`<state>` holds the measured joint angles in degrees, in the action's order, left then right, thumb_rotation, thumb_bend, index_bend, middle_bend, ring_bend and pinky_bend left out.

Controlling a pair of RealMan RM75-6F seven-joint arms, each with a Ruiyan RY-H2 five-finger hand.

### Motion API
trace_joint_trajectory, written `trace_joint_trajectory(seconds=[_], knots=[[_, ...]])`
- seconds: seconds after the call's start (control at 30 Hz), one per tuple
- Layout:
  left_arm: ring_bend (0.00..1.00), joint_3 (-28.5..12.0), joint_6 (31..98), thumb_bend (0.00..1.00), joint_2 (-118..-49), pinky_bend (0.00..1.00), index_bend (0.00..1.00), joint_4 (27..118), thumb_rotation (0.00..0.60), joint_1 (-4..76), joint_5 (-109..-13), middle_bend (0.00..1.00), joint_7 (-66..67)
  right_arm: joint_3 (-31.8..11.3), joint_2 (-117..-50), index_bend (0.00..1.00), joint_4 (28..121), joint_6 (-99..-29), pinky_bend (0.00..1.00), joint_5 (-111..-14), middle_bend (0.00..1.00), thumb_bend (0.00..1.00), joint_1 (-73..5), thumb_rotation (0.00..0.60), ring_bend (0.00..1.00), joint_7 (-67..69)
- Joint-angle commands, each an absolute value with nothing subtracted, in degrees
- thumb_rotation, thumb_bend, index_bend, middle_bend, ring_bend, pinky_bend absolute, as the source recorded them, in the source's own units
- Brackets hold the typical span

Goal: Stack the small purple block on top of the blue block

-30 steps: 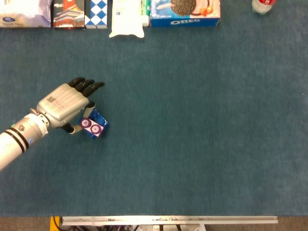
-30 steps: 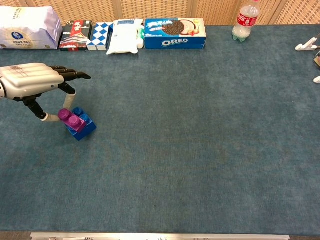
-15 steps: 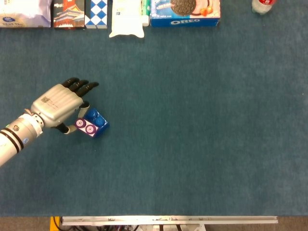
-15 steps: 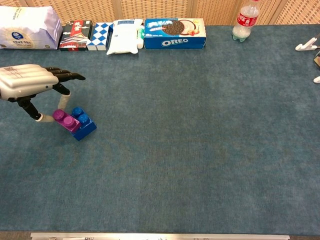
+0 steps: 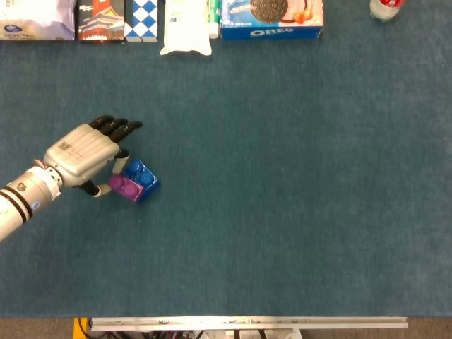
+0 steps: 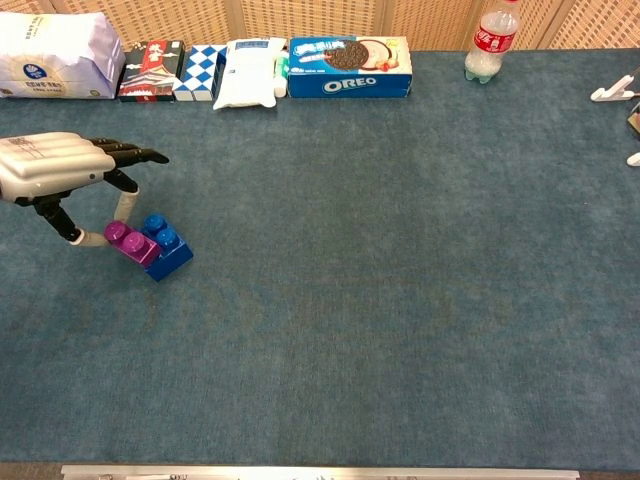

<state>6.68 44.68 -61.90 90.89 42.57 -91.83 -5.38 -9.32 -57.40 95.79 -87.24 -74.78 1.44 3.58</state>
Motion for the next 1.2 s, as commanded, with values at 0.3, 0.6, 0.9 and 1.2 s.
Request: trace_joint_trajectory(seconds=[0.3,0.6,0.9,1.2], knots=[[0.0,6.55,45.2,0.26,-63.01,0.08,0.57,89.84,0.6,42.67,-92.84,0.0,-5.01,-9.31,-57.4,0.37,95.74,-87.17,0.16,-74.72,0.32,0.55,1.41,0.6,0.21,3.62],[0.0,6.47,44.14,0.26,-63.31,0.08,0.57,89.6,0.6,43.15,-92.5,0.0,-3.98,-9.3,-57.37,0.37,95.78,-87.18,0.16,-74.68,0.32,0.55,1.42,0.6,0.21,3.68],[0.0,5.71,40.81,0.26,-63.14,0.08,0.56,90.61,0.6,44.1,-89.13,0.0,-1.16,-9.25,-57.36,0.37,95.81,-87.24,0.16,-74.7,0.32,0.55,1.46,0.6,0.21,3.7],[0.0,5.17,38.49,0.26,-63.05,0.08,0.56,91.51,0.6,44.6,-85.96,0.0,2.07,-9.23,-57.26,0.37,95.75,-87.25,0.16,-74.8,0.32,0.55,1.49,0.6,0.21,3.97]])
